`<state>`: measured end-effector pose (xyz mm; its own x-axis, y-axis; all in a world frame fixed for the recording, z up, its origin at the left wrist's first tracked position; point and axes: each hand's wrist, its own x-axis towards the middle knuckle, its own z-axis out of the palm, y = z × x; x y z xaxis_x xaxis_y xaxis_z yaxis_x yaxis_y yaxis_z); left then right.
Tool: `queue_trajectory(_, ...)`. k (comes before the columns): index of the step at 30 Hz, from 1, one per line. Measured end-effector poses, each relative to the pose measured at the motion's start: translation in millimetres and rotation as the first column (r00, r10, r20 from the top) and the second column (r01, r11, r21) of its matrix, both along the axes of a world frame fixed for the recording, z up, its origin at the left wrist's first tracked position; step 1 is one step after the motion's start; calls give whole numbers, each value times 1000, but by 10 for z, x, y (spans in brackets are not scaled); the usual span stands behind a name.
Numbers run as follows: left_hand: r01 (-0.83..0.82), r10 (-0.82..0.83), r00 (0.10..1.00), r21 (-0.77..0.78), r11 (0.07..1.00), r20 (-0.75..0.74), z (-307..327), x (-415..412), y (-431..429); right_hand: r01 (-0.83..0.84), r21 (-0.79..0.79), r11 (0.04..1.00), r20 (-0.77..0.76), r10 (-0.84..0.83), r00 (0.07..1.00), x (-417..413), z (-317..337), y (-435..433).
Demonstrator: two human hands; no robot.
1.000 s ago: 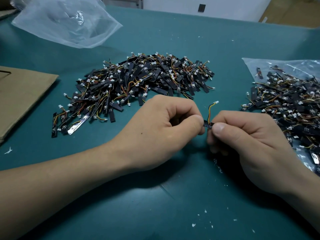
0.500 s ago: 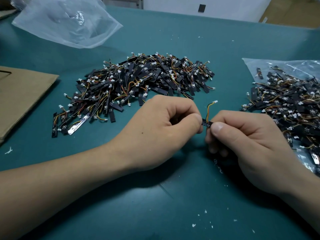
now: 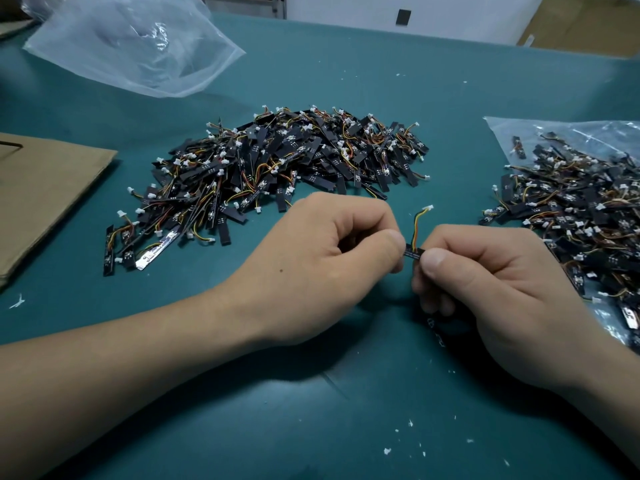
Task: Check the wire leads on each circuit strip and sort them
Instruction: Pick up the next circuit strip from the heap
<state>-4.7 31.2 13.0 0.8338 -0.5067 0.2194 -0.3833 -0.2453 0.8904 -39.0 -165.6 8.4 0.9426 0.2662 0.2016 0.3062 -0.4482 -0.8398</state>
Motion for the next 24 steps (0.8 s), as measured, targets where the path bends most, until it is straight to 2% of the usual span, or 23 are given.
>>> queue_trajectory(9,-1,-1,999,37,999,47,3,-15,-13,-18,35,999,-10,18,1000,3,-3,-13)
queue_trajectory(24,2,-2,1000,-20,1000,0,10,-1,-2,-10,39,999,2,10,1000,7,-12,0)
